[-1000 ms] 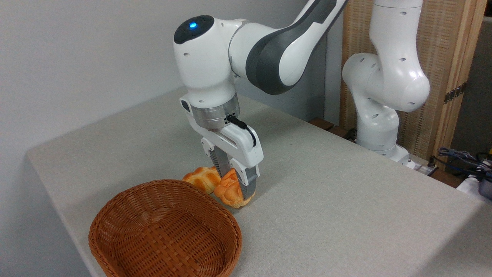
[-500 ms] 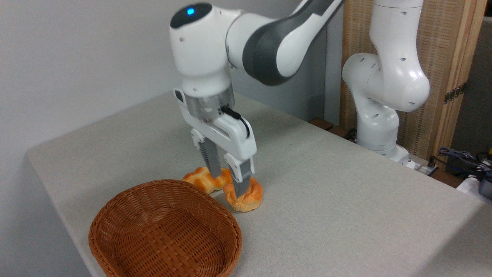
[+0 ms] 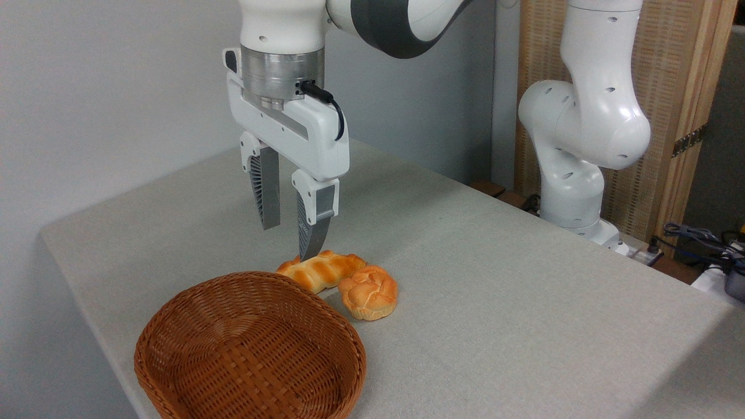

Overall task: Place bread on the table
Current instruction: 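Open the gripper to release the bun and raise it away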

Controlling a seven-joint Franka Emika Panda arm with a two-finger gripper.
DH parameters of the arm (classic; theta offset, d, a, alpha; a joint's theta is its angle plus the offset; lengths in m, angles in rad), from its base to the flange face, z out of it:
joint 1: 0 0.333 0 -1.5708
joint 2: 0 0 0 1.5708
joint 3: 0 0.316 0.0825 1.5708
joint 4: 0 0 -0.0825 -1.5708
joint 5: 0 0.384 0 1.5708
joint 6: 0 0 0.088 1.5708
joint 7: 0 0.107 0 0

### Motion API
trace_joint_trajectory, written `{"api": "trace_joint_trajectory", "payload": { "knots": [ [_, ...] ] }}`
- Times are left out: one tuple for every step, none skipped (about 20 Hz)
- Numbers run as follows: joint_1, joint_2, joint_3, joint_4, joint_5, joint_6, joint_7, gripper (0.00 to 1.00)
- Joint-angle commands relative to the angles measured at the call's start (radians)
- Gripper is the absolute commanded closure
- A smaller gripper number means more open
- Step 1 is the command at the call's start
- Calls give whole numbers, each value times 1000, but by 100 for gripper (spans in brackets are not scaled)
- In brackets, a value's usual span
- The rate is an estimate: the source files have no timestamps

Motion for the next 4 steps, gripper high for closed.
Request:
{"api": "trace_joint_trajectory", "payload": {
  "knots": [
    [-6,6,-5,19,25,-27,-99,0],
    [-6,8,-13,17,31,-38,-105,0],
    [-6,11,-13,17,31,-43,-105,0],
    [-7,12,-14,17,31,-50,-105,0]
  ]
}}
